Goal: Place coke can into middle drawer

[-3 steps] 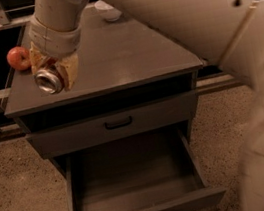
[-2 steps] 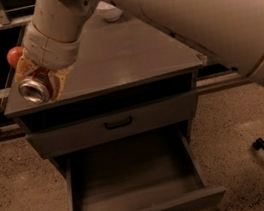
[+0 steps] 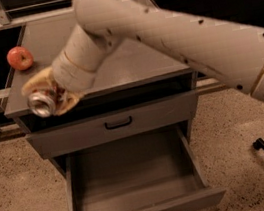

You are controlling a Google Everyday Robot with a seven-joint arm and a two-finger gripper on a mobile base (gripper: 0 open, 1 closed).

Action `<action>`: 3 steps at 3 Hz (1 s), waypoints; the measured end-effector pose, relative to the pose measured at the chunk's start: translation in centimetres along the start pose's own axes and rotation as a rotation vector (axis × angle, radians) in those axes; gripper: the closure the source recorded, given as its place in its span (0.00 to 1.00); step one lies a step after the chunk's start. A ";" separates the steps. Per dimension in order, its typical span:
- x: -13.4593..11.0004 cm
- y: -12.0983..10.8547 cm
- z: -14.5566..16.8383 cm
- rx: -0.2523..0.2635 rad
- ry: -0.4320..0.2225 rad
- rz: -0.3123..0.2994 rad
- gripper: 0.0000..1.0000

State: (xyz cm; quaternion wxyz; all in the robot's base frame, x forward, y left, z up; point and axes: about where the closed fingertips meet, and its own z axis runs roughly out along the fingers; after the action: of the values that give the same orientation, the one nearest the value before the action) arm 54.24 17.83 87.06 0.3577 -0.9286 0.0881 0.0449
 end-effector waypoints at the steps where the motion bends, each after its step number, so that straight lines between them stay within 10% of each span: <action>1: -1.8 4.3 6.4 0.206 -0.186 0.064 1.00; 2: -2.3 6.3 7.0 0.429 -0.230 0.060 1.00; 3: -2.5 6.7 5.5 0.490 -0.200 -0.018 1.00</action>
Offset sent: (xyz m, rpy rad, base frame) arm -0.0505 -0.1668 -0.0470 0.8899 -0.4864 0.2377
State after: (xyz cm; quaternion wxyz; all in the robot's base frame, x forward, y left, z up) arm 50.37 16.97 79.01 0.5792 -0.8060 0.0524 0.1108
